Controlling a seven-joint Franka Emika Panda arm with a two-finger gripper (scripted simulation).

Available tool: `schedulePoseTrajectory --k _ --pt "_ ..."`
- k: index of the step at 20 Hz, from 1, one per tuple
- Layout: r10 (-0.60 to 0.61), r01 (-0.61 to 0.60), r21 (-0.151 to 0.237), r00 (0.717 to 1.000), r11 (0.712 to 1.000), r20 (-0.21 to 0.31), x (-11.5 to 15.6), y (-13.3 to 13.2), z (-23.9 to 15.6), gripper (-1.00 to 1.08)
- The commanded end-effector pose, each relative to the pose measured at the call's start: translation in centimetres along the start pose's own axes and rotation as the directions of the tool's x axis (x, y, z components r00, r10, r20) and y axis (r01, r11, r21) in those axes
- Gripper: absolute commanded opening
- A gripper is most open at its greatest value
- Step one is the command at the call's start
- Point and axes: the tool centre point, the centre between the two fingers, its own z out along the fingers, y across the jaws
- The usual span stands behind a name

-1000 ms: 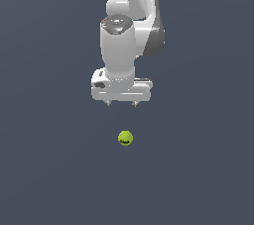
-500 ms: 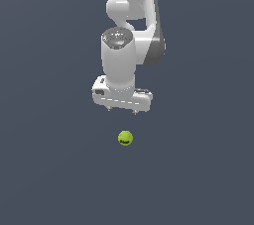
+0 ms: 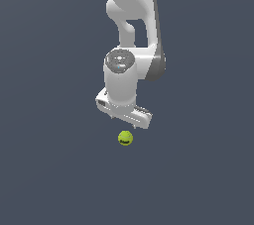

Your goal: Pick up the object and move it to a goal position.

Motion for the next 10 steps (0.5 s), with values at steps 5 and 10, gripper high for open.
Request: schedulePoseTrajectory --k 5,10 --pt "0.158 -0.158 -0.009 0.987 0.987 0.005 1.1 -0.8 2.7 1.00" --pt "0.240 -0.240 -0.014 0.971 0.971 0.006 1.6 -1.3 4.2 1.00"
